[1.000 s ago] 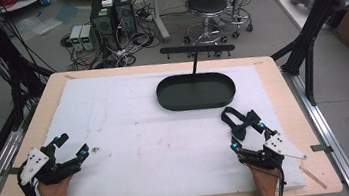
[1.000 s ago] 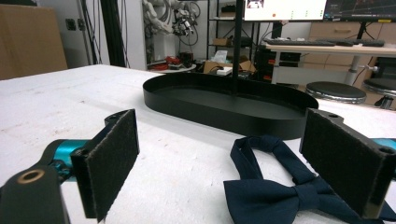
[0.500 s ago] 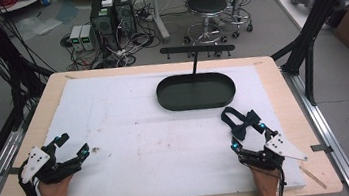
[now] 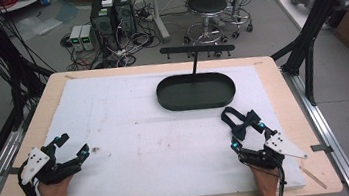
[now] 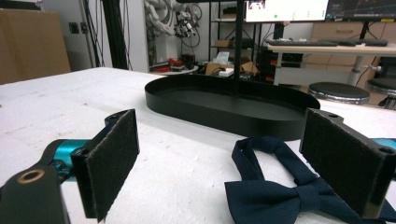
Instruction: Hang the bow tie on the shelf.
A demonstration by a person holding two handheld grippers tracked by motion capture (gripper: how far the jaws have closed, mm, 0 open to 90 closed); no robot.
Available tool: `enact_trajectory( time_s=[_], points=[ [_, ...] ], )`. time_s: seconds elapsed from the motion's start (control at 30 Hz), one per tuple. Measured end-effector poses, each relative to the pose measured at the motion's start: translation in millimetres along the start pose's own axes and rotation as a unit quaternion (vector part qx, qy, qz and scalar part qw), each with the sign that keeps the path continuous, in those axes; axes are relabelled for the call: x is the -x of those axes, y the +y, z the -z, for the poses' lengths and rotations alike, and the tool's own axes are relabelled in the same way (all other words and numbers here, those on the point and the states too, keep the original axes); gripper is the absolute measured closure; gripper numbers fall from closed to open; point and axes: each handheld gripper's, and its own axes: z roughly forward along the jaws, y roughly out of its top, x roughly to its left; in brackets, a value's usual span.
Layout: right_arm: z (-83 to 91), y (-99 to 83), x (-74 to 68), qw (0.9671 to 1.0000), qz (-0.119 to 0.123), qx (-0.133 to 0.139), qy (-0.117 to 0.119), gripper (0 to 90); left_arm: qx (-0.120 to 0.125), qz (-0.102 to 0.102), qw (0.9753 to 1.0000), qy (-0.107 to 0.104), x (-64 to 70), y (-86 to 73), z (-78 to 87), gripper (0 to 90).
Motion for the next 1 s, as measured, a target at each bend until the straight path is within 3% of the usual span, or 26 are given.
enact_trajectory(
  time_s=[0.23,0.67,0.87,1.0],
  points=[
    [-3.5,5.3,1.9,0.9998,0.011,-0.012,-0.012,11.0,0.0,0.0,1.0,-0.001,0.1,0.0,0.0,16.2],
    [-16.6,25.9,9.4,0.9976,0.032,-0.061,-0.006,11.4,0.003,-0.006,1.0,-0.001,0.8,-0.3,0.6,16.0],
    [-31.7,41.5,18.5,0.9929,0.047,-0.11,0.005,13.8,0.005,-0.005,1.0,-0.002,0.8,-0.4,0.5,16.0],
    [-40.7,51.1,25.7,0.9903,0.042,-0.131,0.016,13.8,0.004,-0.003,1.0,-0.002,0.5,-0.3,0.4,16.1]
  ],
)
